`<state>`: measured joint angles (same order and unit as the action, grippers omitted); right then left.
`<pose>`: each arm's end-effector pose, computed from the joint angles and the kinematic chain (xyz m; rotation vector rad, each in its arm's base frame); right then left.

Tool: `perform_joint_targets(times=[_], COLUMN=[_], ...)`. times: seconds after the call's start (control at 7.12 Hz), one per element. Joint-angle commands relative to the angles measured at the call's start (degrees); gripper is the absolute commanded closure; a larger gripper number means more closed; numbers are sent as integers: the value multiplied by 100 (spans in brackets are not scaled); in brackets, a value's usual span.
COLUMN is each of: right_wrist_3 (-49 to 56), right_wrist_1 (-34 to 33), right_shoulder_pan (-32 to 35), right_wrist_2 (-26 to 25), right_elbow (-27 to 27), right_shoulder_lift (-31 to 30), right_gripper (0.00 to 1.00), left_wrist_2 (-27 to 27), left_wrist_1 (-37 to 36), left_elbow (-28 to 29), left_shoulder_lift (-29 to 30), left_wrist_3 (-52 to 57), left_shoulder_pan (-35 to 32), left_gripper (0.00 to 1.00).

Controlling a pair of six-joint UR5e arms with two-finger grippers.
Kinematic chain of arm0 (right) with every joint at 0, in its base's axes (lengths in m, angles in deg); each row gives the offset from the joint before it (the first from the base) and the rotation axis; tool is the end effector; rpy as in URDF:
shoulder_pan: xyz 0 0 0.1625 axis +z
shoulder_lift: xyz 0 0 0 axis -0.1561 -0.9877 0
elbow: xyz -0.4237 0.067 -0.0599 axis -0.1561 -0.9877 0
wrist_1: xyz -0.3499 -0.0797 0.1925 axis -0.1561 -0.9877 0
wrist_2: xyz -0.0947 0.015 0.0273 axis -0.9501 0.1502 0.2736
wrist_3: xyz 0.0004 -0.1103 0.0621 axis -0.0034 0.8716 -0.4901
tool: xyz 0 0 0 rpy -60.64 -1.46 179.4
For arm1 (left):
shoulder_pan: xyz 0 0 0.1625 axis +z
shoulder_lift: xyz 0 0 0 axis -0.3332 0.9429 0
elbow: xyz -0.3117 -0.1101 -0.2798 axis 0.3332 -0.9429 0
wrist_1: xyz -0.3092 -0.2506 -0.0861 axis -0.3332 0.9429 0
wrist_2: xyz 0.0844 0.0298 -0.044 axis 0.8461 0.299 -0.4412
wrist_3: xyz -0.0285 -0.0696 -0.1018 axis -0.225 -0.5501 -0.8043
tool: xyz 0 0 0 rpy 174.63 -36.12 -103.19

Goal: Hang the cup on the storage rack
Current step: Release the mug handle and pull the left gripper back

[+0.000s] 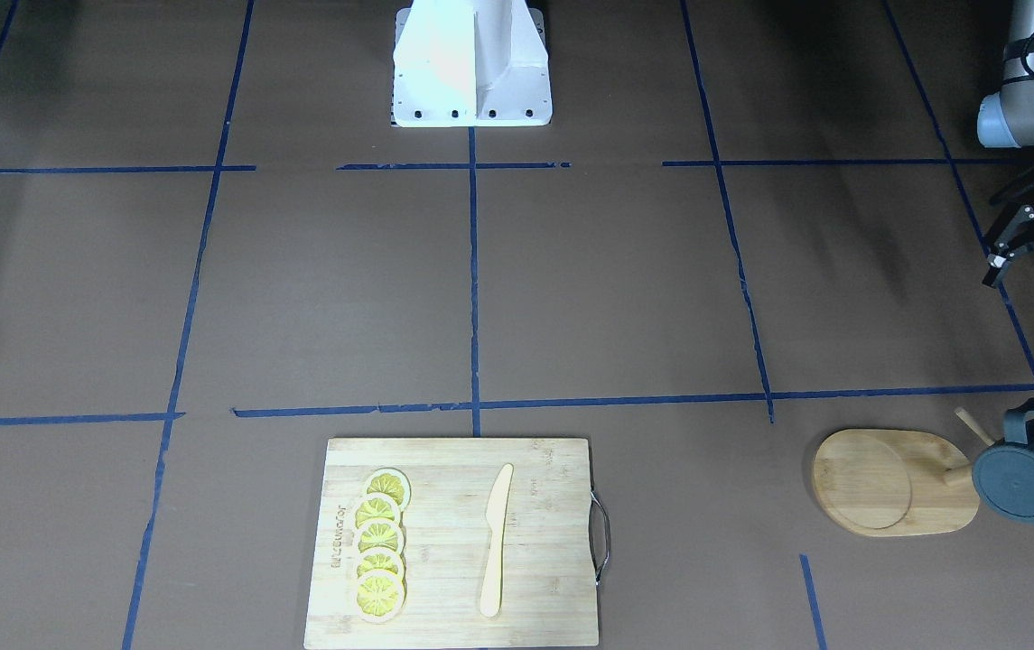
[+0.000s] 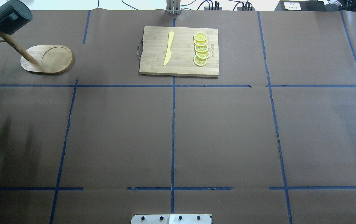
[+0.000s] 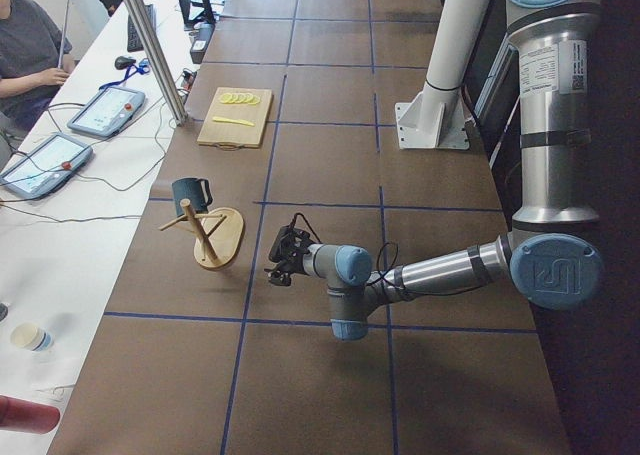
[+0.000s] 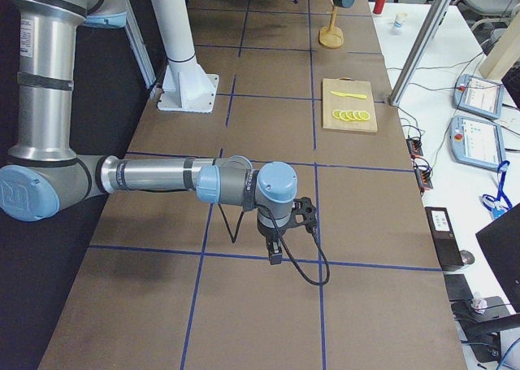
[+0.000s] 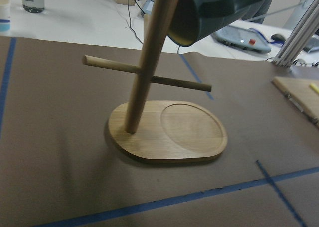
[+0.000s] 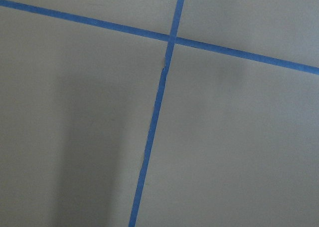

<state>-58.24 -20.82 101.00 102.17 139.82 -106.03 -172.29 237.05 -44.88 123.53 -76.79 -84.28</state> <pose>0.0619 -0.4160 0.6638 0.0637 -0.7471 -0.1993 0.1052 -0.4419 0.6954 0.9200 0.8722 0.0381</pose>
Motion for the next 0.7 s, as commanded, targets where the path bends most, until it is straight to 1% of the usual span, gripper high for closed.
perform_joint_targets(times=[0.0,0.14,0.28,0.42,0.56], right_wrist_3=[-2,-2,-2,-2,6], right_wrist_1=[0,0,0,0,0], right_shoulder_pan=[0,0,0,0,0], right_wrist_2=[0,0,0,0,-9], right_elbow=[-7,-7,-7,-7,-7], right_shoulder_lift=[-1,-9,-9,-9,-9], right_gripper=[0,0,0,0,0], left_wrist_2=[8,34,34,17,8], left_wrist_1=[-1452,-2295,-3417,-4907,-6384], left_elbow=[-197,-442,-880,-1528,-2187], left_shoulder_lift=[55,91,204,371,503], left_wrist_3=[2209,3063,3750,4392,4929], left_shoulder_pan=[-547,-897,-1223,-1531,-1690], left_gripper=[0,0,0,0,0])
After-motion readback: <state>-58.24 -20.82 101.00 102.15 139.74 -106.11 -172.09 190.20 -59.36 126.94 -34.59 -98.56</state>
